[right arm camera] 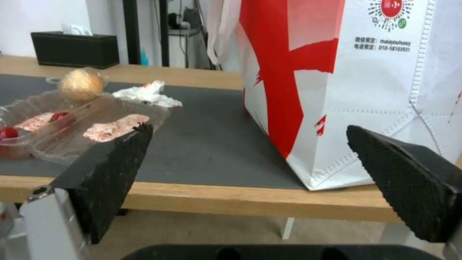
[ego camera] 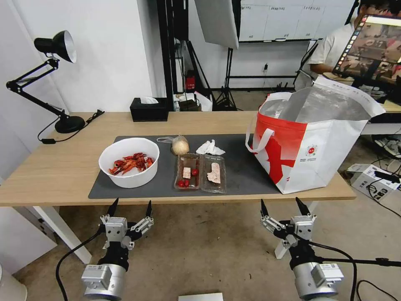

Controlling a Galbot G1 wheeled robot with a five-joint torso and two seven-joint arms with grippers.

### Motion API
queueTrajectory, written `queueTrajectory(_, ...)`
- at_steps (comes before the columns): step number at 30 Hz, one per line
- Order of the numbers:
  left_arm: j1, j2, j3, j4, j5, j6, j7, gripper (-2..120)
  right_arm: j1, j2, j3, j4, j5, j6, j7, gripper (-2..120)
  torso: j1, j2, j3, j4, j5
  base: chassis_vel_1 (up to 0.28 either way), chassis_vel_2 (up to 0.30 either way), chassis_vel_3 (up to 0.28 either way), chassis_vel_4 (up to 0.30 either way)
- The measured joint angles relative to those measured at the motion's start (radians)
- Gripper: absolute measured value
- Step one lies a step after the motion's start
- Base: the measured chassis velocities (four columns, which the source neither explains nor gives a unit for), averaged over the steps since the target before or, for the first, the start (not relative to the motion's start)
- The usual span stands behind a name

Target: Pick up the trash from the table and place it into the takeout bag.

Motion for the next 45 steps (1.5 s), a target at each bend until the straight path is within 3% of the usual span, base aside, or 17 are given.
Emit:
queueTrajectory(21,-0.002,-0.001,-0.003,-0.001,-0.009,0.006,-0.001,100,0.000,-0.007,0.004,0.001,0.006,-0.004,0.000,100,0.000,0.000,0.000,0.0000,0.0000,0.000,0.000,0.000,0.000)
queueTrajectory(23,-0.017,-0.011,-0.024,-0.019,-0.054,0.045,-0.014,100,0.003,-0.046,0.029,0.012,0.041,-0.035,0.000,100,0.000,0.000,0.000,-0.0001,0.0000,0.000,0.000,0.000,0.000)
queueTrajectory(24,-0.039,-0.025,-0.052,-0.044,-0.117,0.099,-0.031,100,0.010,-0.106,0.068,0.030,0.097,-0.084,-0.002,100,0.000,0.000,0.000,-0.0001,0.0002,0.000,0.000,0.000,0.000)
queueTrajectory(25,-0.039,-0.025,-0.052,-0.044,-0.117,0.099,-0.031,100,0.010,-0.106,0.068,0.030,0.097,-0.084,-0.002,100,0.000,0.000,0.000,-0.0001,0.0002,0.000,0.000,0.000,0.000)
queueTrajectory(27,-0.070,-0.046,-0.094,-0.081,-0.209,0.177,-0.058,100,0.021,-0.211,0.135,0.061,0.192,-0.168,-0.005,100,0.000,0.000,0.000,-0.0001,0.0005,0.000,0.000,0.000,0.000)
queueTrajectory(30,-0.074,-0.049,-0.102,-0.086,-0.243,0.181,-0.059,100,0.029,-0.257,0.165,0.072,0.241,-0.177,-0.019,100,0.000,0.000,0.000,0.0003,-0.0003,0.000,0.000,0.000,0.000)
queueTrajectory(45,-0.074,-0.057,-0.089,-0.065,-0.258,0.141,-0.047,100,0.041,-0.263,0.155,0.055,0.268,-0.120,-0.042,100,0.000,0.000,0.000,0.0000,0.0000,0.000,0.000,0.000,0.000)
